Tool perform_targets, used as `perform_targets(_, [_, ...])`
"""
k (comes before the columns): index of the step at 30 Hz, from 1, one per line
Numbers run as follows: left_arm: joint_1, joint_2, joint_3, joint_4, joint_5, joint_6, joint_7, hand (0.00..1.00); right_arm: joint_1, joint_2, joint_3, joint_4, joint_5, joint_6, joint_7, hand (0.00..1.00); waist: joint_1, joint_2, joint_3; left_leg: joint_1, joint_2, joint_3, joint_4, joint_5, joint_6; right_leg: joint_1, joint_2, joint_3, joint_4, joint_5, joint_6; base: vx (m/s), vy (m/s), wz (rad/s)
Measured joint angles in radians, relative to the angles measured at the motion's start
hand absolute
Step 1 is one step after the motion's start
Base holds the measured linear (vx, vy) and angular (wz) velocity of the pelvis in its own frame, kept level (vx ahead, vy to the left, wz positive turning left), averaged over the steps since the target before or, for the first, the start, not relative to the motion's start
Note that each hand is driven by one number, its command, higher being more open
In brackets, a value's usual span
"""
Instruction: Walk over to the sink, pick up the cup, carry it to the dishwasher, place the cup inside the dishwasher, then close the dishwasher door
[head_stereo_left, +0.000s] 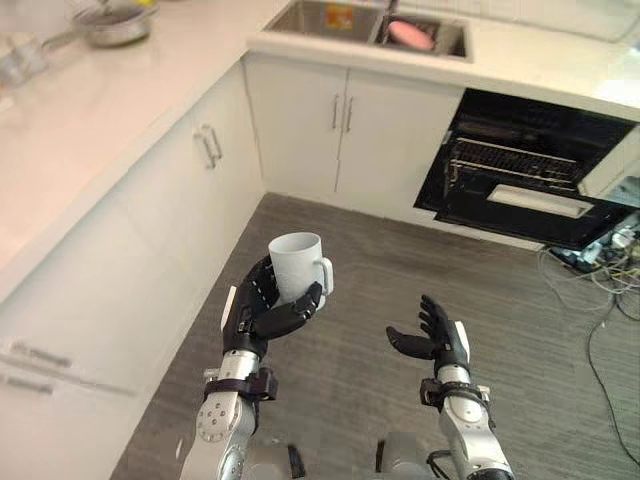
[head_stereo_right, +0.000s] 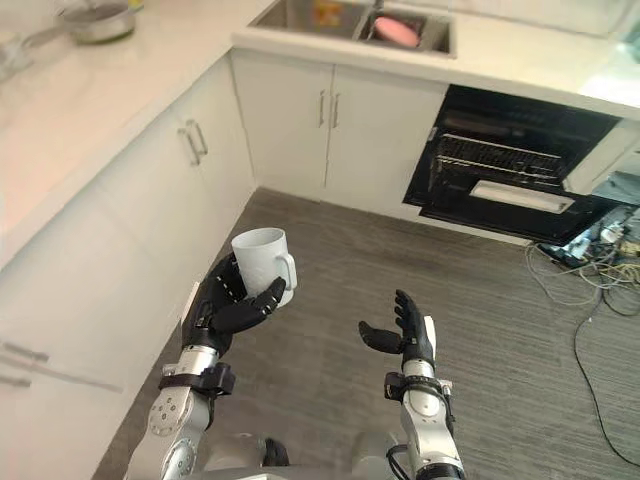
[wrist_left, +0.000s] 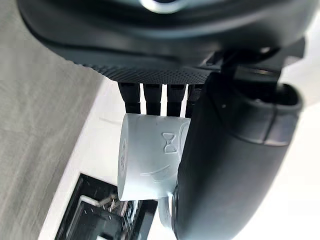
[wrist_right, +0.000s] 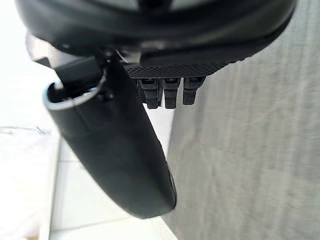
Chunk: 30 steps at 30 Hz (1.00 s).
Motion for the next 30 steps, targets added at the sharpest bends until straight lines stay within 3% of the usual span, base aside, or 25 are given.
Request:
perform_targets(1, [-0.002,-0.001,0.0,-0.006,0.0,0.0,-0.001,0.3,-0.005,0.0,0.0,-0.003,-0.002,0.0,0.0,0.9,-0.004,0.0,0.0,0.022,-0.002,0.009,-0.02,-0.002,-0.008,-0.02,0.001,-0.039,-0.067,-0.004,-0.009,0.49,-0.005,-0.4])
perform_targets(2, [-0.009,-0.004,-0.001,-0.009,0.0,-0.003,-0.001,0.3,-0.016,-0.002,0.0,-0.01,-0.002,0.0,-0.002,0.9,-0.019,0.002,0.0,0.062,-0.004,0.023,-0.059,-0.004,-0.025,-0.045,0.01,-0.108,-0.226,0.015,-0.029,0.53,-0.034,-0.35])
perform_targets(3, [-0.016,-0.005,0.001,-0.008,0.0,-0.003,0.0,0.3,-0.028,-0.003,0.002,-0.015,-0.002,0.0,-0.004,0.9,-0.023,0.004,0.002,0.113,-0.006,0.045,-0.102,-0.003,-0.043,-0.055,0.042,-0.152,-0.418,0.081,-0.049,0.56,-0.043,-0.36])
perform_targets(4, [-0.019,-0.005,0.001,-0.008,0.0,-0.003,0.0,0.3,-0.03,-0.003,0.003,-0.023,-0.002,0.0,-0.006,0.9,-0.023,0.001,0.0,0.139,-0.012,0.054,-0.121,-0.005,-0.056,-0.051,0.058,-0.168,-0.518,0.133,-0.059,0.51,-0.051,-0.28])
perform_targets(5, [-0.023,-0.01,0.001,-0.004,0.0,-0.004,0.0,0.3,-0.026,-0.007,0.006,-0.052,-0.002,0.001,-0.012,0.9,-0.033,-0.003,-0.006,0.183,-0.027,0.041,-0.145,-0.019,-0.085,-0.042,0.085,-0.164,-0.61,0.306,-0.118,0.47,-0.051,-0.14])
perform_targets(6, [-0.028,-0.027,-0.001,0.017,0.001,-0.006,-0.001,0.3,-0.026,-0.025,0.005,-0.079,-0.002,0.001,-0.018,0.9,-0.044,0.042,-0.027,0.204,0.0,0.013,-0.148,-0.039,-0.116,-0.046,0.119,-0.154,-0.577,0.363,-0.132,0.47,-0.047,-0.2])
perform_targets(7, [-0.03,-0.042,0.0,0.025,0.001,-0.006,-0.001,0.3,-0.029,-0.028,0.004,-0.097,-0.002,0.004,-0.019,0.9,-0.041,0.059,-0.038,0.202,0.02,-0.008,-0.131,-0.037,-0.117,-0.052,0.126,-0.146,-0.549,0.339,-0.138,0.7,-0.102,-0.34])
perform_targets(9, [-0.052,-0.065,0.0,0.061,0.004,-0.006,0.0,0.3,-0.026,-0.033,-0.003,-0.172,-0.001,0.004,-0.019,0.9,-0.046,0.09,-0.036,0.171,0.067,-0.074,0.042,-0.013,-0.152,-0.042,0.143,-0.149,-0.462,0.282,-0.151,0.61,-0.119,-0.28])
perform_targets(10, [-0.065,-0.075,0.001,0.09,0.016,-0.005,0.0,0.3,-0.017,-0.032,-0.01,-0.21,0.0,0.003,-0.021,0.9,-0.049,0.096,-0.038,0.114,0.108,-0.107,0.245,0.074,-0.166,0.01,0.159,-0.147,-0.465,0.241,-0.15,0.49,-0.119,-0.28])
perform_targets(11, [-0.066,-0.082,0.0,0.109,0.02,-0.006,0.0,0.3,-0.017,-0.034,-0.007,-0.243,0.002,0.001,-0.022,0.9,-0.037,0.104,-0.037,0.04,0.156,-0.133,0.455,0.213,-0.176,0.089,0.192,-0.127,-0.527,0.237,-0.152,0.48,-0.099,-0.39])
perform_targets(12, [-0.067,-0.085,0.0,0.113,0.02,-0.006,0.0,0.3,-0.013,-0.028,-0.007,-0.264,0.004,-0.006,-0.023,0.9,-0.029,0.109,-0.038,0.002,0.179,-0.137,0.546,0.21,-0.181,0.128,0.211,-0.116,-0.568,0.237,-0.152,0.54,-0.032,-0.71])
perform_targets(13, [-0.064,-0.083,-0.013,0.114,0.02,-0.009,-0.003,0.3,-0.012,-0.02,-0.005,-0.312,0.022,-0.028,-0.033,0.9,-0.015,0.11,-0.038,-0.095,0.204,-0.152,0.695,0.146,-0.159,0.216,0.239,-0.081,-0.652,0.24,-0.146,0.44,0.026,-0.56])
perform_targets(15, [-0.063,-0.082,-0.018,0.115,0.02,-0.009,-0.005,0.3,-0.014,-0.008,-0.003,-0.355,0.043,-0.056,-0.035,0.9,-0.013,0.108,-0.037,-0.177,0.201,-0.157,0.706,0.093,-0.14,0.278,0.247,-0.049,-0.709,0.242,-0.141,0.42,0.073,-0.54])
perform_targets(17, [-0.06,-0.08,-0.013,0.117,0.02,-0.01,-0.005,0.3,-0.024,0.004,0.015,-0.4,0.083,-0.085,-0.033,0.9,0.009,0.108,-0.035,-0.278,0.185,-0.159,0.564,0.034,-0.086,0.357,0.245,0.047,-0.78,0.212,-0.103,0.43,0.162,-0.86])
perform_targets(18, [-0.057,-0.078,-0.01,0.117,0.021,-0.01,-0.004,0.3,-0.028,0.006,0.023,-0.4,0.091,-0.089,-0.03,0.9,0.015,0.107,-0.034,-0.292,0.176,-0.167,0.492,0.03,-0.084,0.369,0.239,0.064,-0.785,0.209,-0.099,0.28,0.18,-0.96])
perform_targets(19, [-0.055,-0.073,-0.008,0.119,0.022,-0.009,-0.003,0.3,-0.03,0.005,0.042,-0.402,0.117,-0.094,-0.027,0.9,0.025,0.093,-0.025,-0.309,0.144,-0.196,0.34,0.032,-0.086,0.391,0.215,0.097,-0.785,0.19,-0.076,0.4,0.337,-0.79])
perform_targets(21, [-0.054,-0.073,-0.005,0.12,0.039,-0.009,-0.002,0.3,-0.03,0.003,0.059,-0.404,0.129,-0.095,-0.015,0.9,0.023,0.091,-0.024,-0.323,0.09,-0.269,0.092,0.095,-0.104,0.411,0.175,0.136,-0.78,0.15,-0.025,0.35,0.367,-0.65])
perform_targets(22, [-0.052,-0.076,-0.005,0.121,0.04,-0.01,-0.002,0.3,-0.028,-0.004,0.071,-0.408,0.15,-0.096,-0.011,0.9,0.023,0.103,-0.028,-0.299,0.074,-0.287,-0.029,0.227,-0.118,0.423,0.161,0.161,-0.765,0.121,0.01,0.27,0.303,-0.53])
perform_targets(23, [-0.047,-0.076,-0.003,0.118,0.04,-0.011,0.0,0.3,-0.026,-0.004,0.087,-0.409,0.16,-0.096,-0.011,0.9,0.024,0.096,-0.025,-0.269,0.05,-0.28,-0.046,0.304,-0.101,0.447,0.138,0.176,-0.773,0.111,0.019,0.37,0.379,-0.5])
perform_targets(24, [-0.046,-0.062,0.0,0.113,0.041,-0.011,0.001,0.3,-0.02,0.003,0.109,-0.419,0.168,-0.096,-0.003,0.9,0.018,0.063,-0.031,-0.274,0.016,-0.262,-0.017,0.285,-0.053,0.461,0.096,0.176,-0.785,0.1,0.042,0.32,0.284,-0.22])
perform_targets(25, [-0.049,-0.055,0.0,0.111,0.042,-0.011,0.001,0.3,-0.016,0.006,0.119,-0.431,0.178,-0.096,0.004,0.9,0.015,0.051,-0.035,-0.287,0.001,-0.26,0.005,0.261,-0.034,0.458,0.08,0.174,-0.782,0.094,0.053,0.39,0.316,-0.06])
perform_targets(26, [-0.056,-0.047,-0.001,0.111,0.043,-0.01,0.001,0.3,-0.009,0.011,0.129,-0.456,0.188,-0.097,0.017,0.9,0.015,0.036,-0.032,-0.301,-0.015,-0.249,0.052,0.206,-0.005,0.436,0.054,0.17,-0.723,0.095,0.069,0.43,0.325,-0.12])
perform_targets(28, [-0.04,-0.045,-0.002,0.112,0.044,-0.007,0.002,0.3,-0.008,0.027,0.142,-0.455,0.188,-0.098,0.042,0.9,0.032,0.031,-0.029,-0.264,-0.022,-0.211,0.085,0.144,0.004,0.351,0.019,0.174,-0.494,0.075,0.096,0.39,0.296,-0.4])
perform_targets(29, [-0.02,-0.034,-0.001,0.111,0.053,-0.007,0.003,0.3,-0.007,0.04,0.165,-0.454,0.188,-0.098,0.051,0.9,0.034,0.023,-0.027,-0.204,-0.034,-0.178,0.076,0.124,0.02,0.272,-0.023,0.155,-0.283,0.074,0.11,0.31,0.183,-0.48])
perform_targets(30, [-0.007,-0.021,-0.004,0.111,0.061,-0.007,0.003,0.3,-0.006,0.053,0.173,-0.454,0.188,-0.098,0.06,0.9,0.029,0.016,-0.028,-0.15,-0.048,-0.157,0.052,0.11,0.038,0.231,-0.059,0.119,-0.156,0.069,0.102,0.4,0.164,-0.48])
